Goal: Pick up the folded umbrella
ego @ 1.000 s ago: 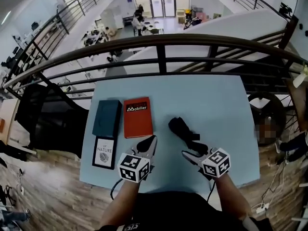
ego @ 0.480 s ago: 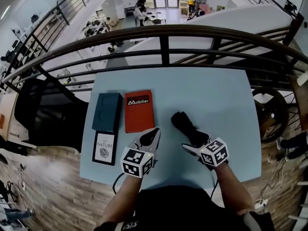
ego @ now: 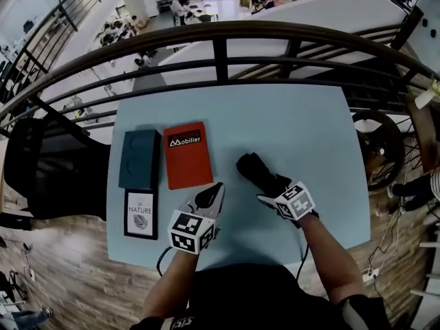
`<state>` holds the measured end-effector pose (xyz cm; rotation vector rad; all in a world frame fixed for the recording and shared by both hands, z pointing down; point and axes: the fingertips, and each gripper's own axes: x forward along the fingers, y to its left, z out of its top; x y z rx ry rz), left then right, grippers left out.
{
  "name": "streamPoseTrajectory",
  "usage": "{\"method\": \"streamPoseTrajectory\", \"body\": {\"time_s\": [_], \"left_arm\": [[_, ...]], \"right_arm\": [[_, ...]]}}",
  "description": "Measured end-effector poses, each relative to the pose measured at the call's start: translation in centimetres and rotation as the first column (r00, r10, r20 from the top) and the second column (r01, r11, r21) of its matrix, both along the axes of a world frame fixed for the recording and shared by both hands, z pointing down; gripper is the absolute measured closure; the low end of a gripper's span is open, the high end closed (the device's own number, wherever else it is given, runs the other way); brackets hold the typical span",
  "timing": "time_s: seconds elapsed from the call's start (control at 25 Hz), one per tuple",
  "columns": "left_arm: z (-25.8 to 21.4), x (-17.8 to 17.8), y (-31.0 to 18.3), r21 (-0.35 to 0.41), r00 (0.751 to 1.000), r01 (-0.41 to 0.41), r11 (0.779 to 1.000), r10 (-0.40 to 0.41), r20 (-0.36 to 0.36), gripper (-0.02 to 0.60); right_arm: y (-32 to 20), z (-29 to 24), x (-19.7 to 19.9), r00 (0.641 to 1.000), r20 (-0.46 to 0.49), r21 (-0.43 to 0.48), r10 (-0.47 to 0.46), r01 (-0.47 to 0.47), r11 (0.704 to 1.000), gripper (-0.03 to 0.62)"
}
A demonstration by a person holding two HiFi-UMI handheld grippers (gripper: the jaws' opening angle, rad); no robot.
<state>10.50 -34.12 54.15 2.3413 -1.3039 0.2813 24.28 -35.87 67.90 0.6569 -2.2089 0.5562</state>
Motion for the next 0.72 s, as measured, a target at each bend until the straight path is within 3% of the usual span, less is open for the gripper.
{"method": "streamPoseTrajectory", "body": {"time_s": [0.2, 0.48, 0.72], "left_arm": [[0.1, -0.2, 0.3, -0.007, 1.000, -0.020, 1.000, 0.020, -0.001, 0.578], [0.3, -1.2, 0.0, -0.004, 1.000, -0.021, 1.000, 0.021, 0.003, 0.578], [0.7, -1.6, -0.2, -0.014, 1.000, -0.024, 1.000, 0.023, -0.007, 0.578]], "right_arm": [[-1.3, 3.0, -0.6, 0.992, -0.117, -0.014, -0.052, 0.051, 0.999, 0.186], [-2.0, 5.8, -1.0, 0.960, -0.240, -0.108, -0.141, 0.118, 0.987, 0.186], [-0.8, 6.9, -0.5, 0.927, -0.312, -0.172, -0.209, 0.161, 0.972, 0.239]]}}
